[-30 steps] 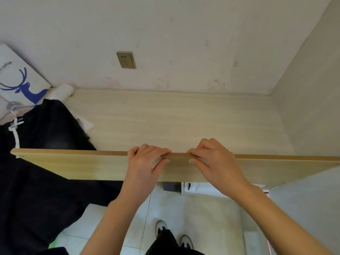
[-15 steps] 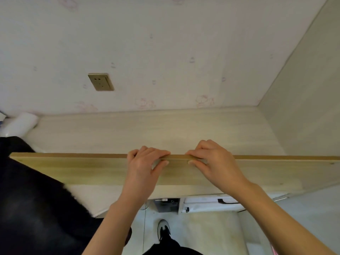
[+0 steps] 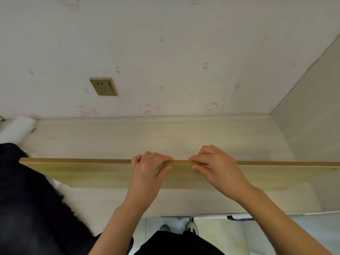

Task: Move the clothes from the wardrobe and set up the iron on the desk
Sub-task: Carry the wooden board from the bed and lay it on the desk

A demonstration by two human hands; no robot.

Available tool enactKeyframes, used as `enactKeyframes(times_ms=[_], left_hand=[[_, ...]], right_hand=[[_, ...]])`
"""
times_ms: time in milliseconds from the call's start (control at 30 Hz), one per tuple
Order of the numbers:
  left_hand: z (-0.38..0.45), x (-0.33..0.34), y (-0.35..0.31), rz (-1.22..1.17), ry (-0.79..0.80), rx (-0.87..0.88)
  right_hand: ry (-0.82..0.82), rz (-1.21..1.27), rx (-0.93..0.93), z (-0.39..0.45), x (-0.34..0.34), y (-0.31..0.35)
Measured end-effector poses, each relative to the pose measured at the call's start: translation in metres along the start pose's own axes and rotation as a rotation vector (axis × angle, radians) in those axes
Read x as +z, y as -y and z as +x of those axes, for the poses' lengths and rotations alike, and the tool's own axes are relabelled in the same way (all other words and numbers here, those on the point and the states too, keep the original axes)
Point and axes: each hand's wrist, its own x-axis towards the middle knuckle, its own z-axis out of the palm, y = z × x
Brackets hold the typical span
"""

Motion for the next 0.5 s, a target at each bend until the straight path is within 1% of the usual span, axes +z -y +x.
enactKeyframes(times_ms=[233, 500], left_hand=[[-0.004, 0.006, 0.004, 0.018, -0.005, -0.067], [-0.006, 0.008, 0.013, 0.025, 0.025, -0.123]], right_hand=[[0.101, -0.017, -0.061, 0.010, 0.002, -0.006], [0.138, -0.023, -0.082, 0.020, 0.010, -0.005]])
